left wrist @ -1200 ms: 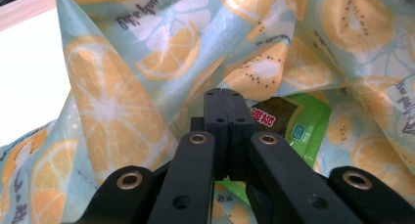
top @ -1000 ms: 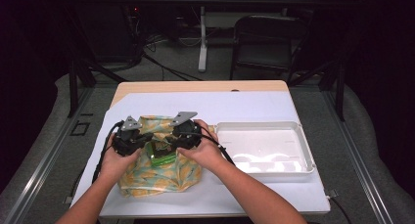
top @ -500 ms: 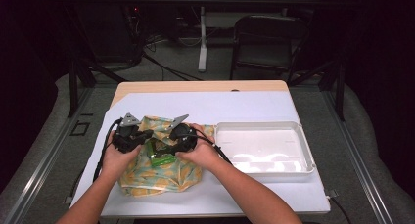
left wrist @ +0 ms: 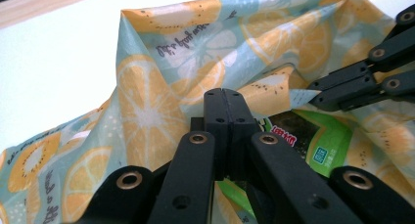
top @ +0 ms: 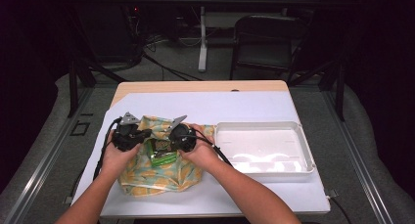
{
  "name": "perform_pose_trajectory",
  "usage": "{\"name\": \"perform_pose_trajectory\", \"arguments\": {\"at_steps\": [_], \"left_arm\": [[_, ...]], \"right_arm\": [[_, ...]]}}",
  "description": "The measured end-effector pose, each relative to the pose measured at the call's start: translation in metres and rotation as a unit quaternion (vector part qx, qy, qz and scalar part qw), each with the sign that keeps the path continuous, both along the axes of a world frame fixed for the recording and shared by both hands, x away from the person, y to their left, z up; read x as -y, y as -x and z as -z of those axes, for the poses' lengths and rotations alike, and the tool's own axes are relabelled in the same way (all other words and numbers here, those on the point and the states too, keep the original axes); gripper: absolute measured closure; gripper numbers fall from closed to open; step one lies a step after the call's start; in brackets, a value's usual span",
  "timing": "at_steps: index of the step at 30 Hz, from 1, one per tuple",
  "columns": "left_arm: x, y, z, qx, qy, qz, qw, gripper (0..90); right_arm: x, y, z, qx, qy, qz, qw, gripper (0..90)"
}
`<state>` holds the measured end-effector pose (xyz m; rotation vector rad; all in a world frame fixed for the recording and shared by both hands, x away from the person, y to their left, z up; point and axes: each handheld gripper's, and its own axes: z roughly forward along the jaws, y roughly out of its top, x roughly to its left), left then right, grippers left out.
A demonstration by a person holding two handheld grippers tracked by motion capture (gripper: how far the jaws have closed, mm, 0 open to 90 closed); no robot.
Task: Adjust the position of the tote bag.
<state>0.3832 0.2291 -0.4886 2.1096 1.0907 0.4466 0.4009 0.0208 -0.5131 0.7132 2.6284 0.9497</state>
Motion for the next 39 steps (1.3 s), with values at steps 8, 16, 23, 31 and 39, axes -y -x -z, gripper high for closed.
{"name": "perform_pose_trajectory", "arguments": {"at_steps": [8, 16, 23, 31, 39], "left_arm": [[0.0, 0.007, -0.002, 0.006, 0.017, -0.004, 0.9998, 66.0], [0.014, 0.018, 0.003, 0.03, -0.042, 0.023, 0.9984, 46.8], [0.012, 0.02, 0.018, 0.031, -0.063, 0.015, 0.9975, 44.7], [0.008, 0.022, 0.029, 0.04, -0.113, 0.011, 0.9927, 46.2], [0.0, 0.02, 0.032, 0.026, -0.096, -0.003, 0.995, 55.8]], "right_arm": [[0.007, -0.005, -0.006, -0.022, -0.023, 0.004, 0.9995, 90.0], [0.014, -0.009, -0.012, -0.042, -0.043, 0.014, 0.9981, 90.0], [0.016, -0.01, -0.015, -0.049, -0.052, 0.017, 0.9973, 90.0], [0.018, -0.011, -0.017, -0.047, -0.056, 0.02, 0.9972, 90.0], [0.021, -0.012, -0.02, -0.045, -0.063, 0.024, 0.9967, 90.0]]}}
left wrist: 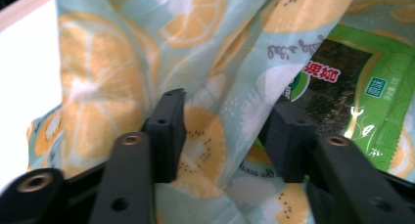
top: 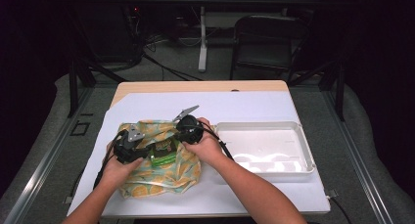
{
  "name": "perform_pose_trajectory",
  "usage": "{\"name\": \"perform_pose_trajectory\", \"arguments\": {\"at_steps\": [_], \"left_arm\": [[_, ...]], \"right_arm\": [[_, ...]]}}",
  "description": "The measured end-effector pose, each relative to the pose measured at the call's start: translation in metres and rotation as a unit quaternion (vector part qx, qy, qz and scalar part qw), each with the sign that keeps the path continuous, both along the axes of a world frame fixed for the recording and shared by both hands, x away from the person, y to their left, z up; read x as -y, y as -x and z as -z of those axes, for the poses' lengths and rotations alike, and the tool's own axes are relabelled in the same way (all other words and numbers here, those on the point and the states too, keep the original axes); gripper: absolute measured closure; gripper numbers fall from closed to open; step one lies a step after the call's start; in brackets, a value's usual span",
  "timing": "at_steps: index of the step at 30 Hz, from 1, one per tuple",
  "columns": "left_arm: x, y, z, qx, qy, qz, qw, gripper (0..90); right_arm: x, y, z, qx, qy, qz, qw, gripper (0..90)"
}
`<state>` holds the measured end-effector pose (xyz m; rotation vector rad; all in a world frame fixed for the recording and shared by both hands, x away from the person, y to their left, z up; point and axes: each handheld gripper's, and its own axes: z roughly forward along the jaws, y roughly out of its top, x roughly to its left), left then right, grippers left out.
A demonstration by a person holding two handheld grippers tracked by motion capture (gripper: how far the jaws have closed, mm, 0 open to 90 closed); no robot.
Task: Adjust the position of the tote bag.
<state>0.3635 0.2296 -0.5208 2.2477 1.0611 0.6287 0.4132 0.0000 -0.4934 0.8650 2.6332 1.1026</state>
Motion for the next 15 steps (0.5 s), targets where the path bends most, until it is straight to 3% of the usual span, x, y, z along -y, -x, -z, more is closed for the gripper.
{"name": "perform_pose_trajectory", "arguments": {"at_steps": [6, 10, 15], "left_arm": [[-0.005, 0.0, -0.005, 0.003, 0.013, -0.009, 0.9999, 63.9], [-0.007, -0.002, -0.011, 0.01, 0.009, -0.014, 0.9998, 71.4], [-0.007, -0.007, -0.014, 0.018, -0.015, -0.021, 0.9995, 78.6]], "right_arm": [[0.004, -0.001, -0.003, 0.003, -0.006, 0.005, 1.0, 90.0], [0.007, -0.001, -0.005, 0.003, -0.014, 0.009, 0.9999, 90.0], [0.009, -0.003, -0.007, 0.004, -0.014, 0.013, 0.9998, 90.0]]}}
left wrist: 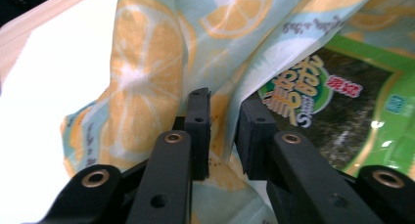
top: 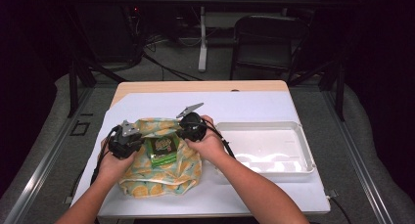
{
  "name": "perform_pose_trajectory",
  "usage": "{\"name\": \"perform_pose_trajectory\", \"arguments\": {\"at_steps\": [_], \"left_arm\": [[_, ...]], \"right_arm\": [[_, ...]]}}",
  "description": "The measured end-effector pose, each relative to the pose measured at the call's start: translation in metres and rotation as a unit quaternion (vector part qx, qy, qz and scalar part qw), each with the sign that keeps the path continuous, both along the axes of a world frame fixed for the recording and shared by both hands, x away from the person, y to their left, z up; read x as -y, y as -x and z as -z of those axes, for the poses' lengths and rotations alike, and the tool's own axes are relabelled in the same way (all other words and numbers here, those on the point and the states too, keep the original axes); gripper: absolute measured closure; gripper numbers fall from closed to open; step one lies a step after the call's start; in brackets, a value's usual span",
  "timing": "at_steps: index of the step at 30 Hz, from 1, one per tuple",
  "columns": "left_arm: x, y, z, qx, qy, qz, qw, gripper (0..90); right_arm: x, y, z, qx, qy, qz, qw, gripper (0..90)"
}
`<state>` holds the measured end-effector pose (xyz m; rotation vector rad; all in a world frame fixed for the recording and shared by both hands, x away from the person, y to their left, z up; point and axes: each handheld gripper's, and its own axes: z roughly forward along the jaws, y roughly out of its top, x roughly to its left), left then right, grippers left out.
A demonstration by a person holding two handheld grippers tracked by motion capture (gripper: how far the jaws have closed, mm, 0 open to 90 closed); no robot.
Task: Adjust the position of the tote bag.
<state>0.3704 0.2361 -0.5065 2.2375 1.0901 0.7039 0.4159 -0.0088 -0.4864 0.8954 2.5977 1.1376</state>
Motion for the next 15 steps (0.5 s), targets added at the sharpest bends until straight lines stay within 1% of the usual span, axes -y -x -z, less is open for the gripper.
{"name": "perform_pose_trajectory", "arguments": {"at_steps": [1, 3, 4, 5, 6, 9, 11, 14, 15], "left_arm": [[0.001, -0.001, -0.001, -0.001, -0.003, 0.0, 1.0, 79.4], [0.002, -0.003, -0.003, 0.005, -0.011, -0.002, 0.9999, 80.3], [0.002, -0.004, -0.003, 0.009, -0.012, -0.005, 0.9999, 80.2], [0.002, -0.005, -0.004, 0.009, -0.016, -0.005, 0.9998, 80.2], [0.002, -0.007, -0.003, 0.009, -0.016, -0.009, 0.9998, 80.2], [0.0, -0.012, 0.001, 0.001, -0.02, -0.012, 0.9997, 79.9], [0.0, -0.014, 0.002, -0.003, -0.024, -0.013, 0.9996, 79.9], [-0.001, -0.017, 0.005, -0.003, -0.018, -0.016, 0.9997, 80.9], [-0.002, -0.018, 0.005, -0.003, -0.02, -0.014, 0.9997, 81.2]], "right_arm": [[0.0, 0.0, 0.0, 0.002, -0.001, 0.0, 1.0, 90.0], [0.0, -0.001, 0.0, 0.004, -0.006, 0.007, 0.9999, 90.0], [0.001, -0.001, -0.001, 0.007, -0.003, 0.009, 0.9999, 90.0], [0.001, -0.001, 0.0, 0.009, -0.009, 0.014, 0.9998, 90.0], [0.002, -0.002, -0.001, 0.012, -0.006, 0.015, 0.9998, 90.0], [0.004, -0.004, -0.002, 0.015, -0.012, 0.025, 0.9995, 90.0], [0.003, -0.005, -0.003, 0.018, -0.01, 0.029, 0.9994, 90.0], [0.003, -0.007, -0.003, 0.022, -0.008, 0.033, 0.9992, 90.0], [0.003, -0.008, -0.003, 0.023, -0.01, 0.035, 0.9991, 90.0]]}}
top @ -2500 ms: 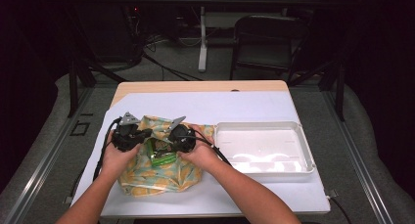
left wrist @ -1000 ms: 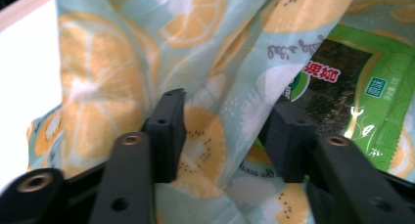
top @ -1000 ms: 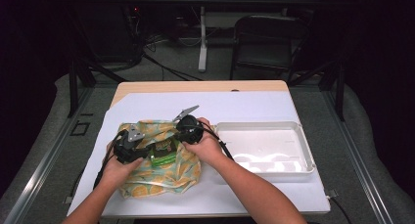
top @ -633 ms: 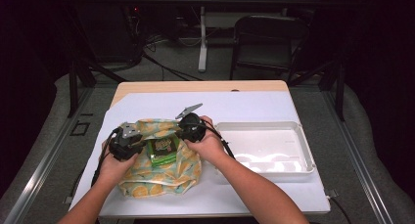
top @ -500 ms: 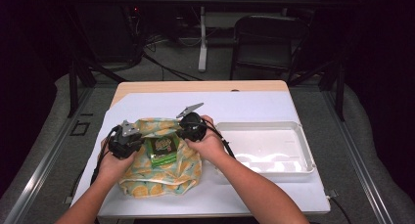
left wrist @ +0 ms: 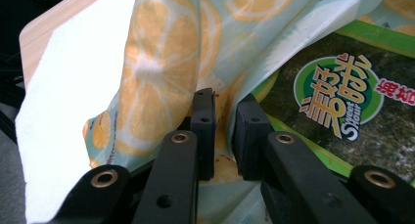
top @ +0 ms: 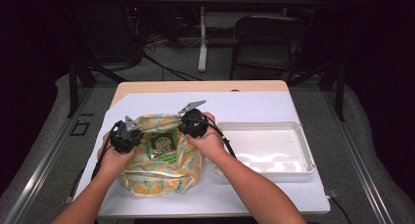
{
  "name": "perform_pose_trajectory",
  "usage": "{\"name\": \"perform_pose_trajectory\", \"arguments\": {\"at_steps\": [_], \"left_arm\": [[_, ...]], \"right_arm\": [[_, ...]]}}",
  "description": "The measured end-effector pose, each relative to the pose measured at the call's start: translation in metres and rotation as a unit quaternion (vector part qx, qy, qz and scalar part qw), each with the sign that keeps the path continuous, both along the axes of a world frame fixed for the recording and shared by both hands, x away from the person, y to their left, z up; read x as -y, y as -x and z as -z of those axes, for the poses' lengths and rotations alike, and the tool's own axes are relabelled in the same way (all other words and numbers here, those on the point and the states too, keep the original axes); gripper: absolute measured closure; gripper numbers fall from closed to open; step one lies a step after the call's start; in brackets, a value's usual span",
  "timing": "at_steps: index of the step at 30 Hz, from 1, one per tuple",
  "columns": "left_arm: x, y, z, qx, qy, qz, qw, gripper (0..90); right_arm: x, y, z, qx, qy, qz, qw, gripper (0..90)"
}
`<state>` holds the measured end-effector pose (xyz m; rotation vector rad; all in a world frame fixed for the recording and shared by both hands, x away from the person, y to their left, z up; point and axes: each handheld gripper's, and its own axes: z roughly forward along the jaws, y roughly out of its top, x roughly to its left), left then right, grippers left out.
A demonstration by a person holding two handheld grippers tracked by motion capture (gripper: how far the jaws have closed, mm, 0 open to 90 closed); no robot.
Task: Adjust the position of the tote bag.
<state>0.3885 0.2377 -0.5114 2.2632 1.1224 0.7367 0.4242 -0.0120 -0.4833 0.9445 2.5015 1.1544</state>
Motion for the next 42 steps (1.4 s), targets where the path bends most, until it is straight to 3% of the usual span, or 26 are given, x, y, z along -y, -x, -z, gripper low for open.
{"name": "perform_pose_trajectory", "arguments": {"at_steps": [7, 11, 17, 27, 32, 34, 42], "left_arm": [[-0.001, -0.006, 0.0, 0.0, 0.007, -0.005, 1.0, 88.5], [0.001, -0.013, -0.002, 0.0, 0.01, -0.011, 0.9999, 89.7], [0.003, -0.028, -0.001, -0.012, 0.015, -0.021, 0.9996, 89.6], [0.005, -0.051, 0.011, -0.038, 0.023, -0.043, 0.9981, 89.5], [0.003, -0.059, 0.014, -0.055, 0.047, -0.049, 0.9962, 88.5], [0.002, -0.062, 0.016, -0.057, 0.044, -0.052, 0.9961, 87.9], [0.0, -0.069, 0.026, -0.074, 0.039, -0.055, 0.995, 86.5]], "right_arm": [[-0.001, -0.005, 0.002, 0.01, 0.007, 0.012, 0.9999, 90.0], [-0.003, -0.008, 0.004, 0.027, 0.015, 0.026, 0.9992, 90.0], [-0.007, -0.017, 0.007, 0.035, 0.045, 0.041, 0.9975, 90.0], [-0.015, -0.037, 0.02, 0.018, 0.073, 0.061, 0.9953, 90.0], [-0.017, -0.049, 0.028, 0.007, 0.083, 0.072, 0.9939, 90.0], [-0.017, -0.054, 0.031, 0.003, 0.074, 0.081, 0.9939, 90.0], [-0.021, -0.064, 0.041, -0.017, 0.088, 0.086, 0.9922, 90.0]]}}
